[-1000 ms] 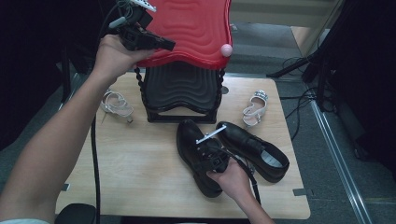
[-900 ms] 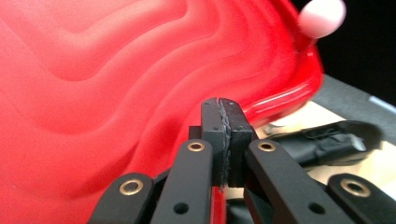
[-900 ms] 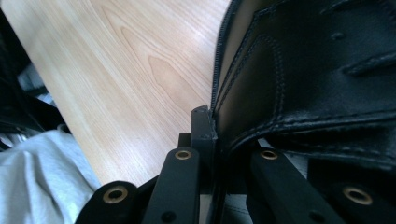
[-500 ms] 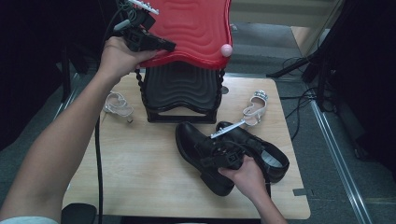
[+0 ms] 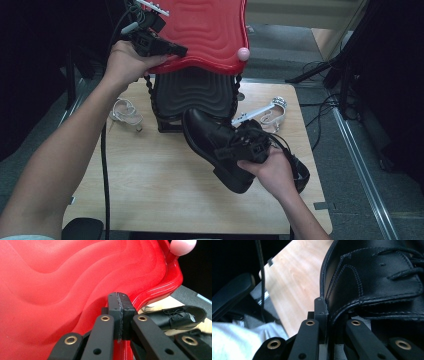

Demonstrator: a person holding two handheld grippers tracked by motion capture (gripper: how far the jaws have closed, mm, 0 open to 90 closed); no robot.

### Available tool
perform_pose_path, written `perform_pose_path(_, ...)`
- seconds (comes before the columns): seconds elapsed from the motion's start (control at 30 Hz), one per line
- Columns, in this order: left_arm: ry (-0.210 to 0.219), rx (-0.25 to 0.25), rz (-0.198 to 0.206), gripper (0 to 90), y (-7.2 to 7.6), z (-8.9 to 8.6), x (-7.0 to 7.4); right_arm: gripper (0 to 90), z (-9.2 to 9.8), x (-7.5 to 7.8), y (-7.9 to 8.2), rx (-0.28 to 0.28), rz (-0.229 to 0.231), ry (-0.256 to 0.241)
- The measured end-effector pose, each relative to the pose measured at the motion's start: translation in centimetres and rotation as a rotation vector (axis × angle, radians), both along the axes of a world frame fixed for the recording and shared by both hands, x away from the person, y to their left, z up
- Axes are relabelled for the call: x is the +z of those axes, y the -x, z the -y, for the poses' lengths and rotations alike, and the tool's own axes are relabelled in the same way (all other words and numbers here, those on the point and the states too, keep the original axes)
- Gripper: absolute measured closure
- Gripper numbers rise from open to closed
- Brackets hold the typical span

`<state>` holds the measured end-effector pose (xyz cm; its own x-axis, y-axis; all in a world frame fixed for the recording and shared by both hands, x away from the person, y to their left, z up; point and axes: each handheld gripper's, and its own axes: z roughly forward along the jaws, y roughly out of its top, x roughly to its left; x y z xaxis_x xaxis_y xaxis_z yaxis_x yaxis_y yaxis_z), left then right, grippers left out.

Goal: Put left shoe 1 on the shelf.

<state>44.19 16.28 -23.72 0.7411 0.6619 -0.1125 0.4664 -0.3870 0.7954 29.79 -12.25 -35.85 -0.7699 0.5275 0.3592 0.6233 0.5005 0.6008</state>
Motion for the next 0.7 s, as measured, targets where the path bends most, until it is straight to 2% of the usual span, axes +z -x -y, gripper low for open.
perform_pose_path(0.07, 0.001, 0.0, 0.0, 90.0, 0.0, 0.0, 0.0, 86.5, -0.1, 0.3, -0.3, -0.005, 0.017, 0.002)
perform_pose_path(0.13, 0.007, 0.007, -0.006, 90.0, 0.1, 0.0, 0.0, 86.4, -0.5, 1.1, -1.4, -0.03, 0.046, -0.003)
perform_pose_path(0.2, 0.005, 0.012, -0.009, 90.0, 0.1, 0.1, 0.0, 86.3, -0.7, 1.3, -1.8, -0.038, 0.05, -0.003)
perform_pose_path(0.4, 0.004, 0.011, -0.01, 90.0, 0.0, 0.1, 0.0, 86.1, -2.9, 2.0, -4.6, -0.087, 0.145, 0.032)
perform_pose_path(0.47, 0.004, 0.01, -0.013, 90.0, 0.0, 0.1, 0.0, 86.0, -3.7, 2.0, -5.4, -0.101, 0.17, 0.038)
perform_pose_path(0.6, 0.002, 0.007, -0.019, 90.0, 0.0, 0.0, 0.1, 85.8, -5.2, 1.6, -6.6, -0.131, 0.225, 0.018)
perform_pose_path(0.7, -0.004, 0.007, -0.024, 90.0, 0.0, 0.0, 0.1, 85.8, -6.3, 1.0, -7.4, -0.161, 0.277, 0.027)
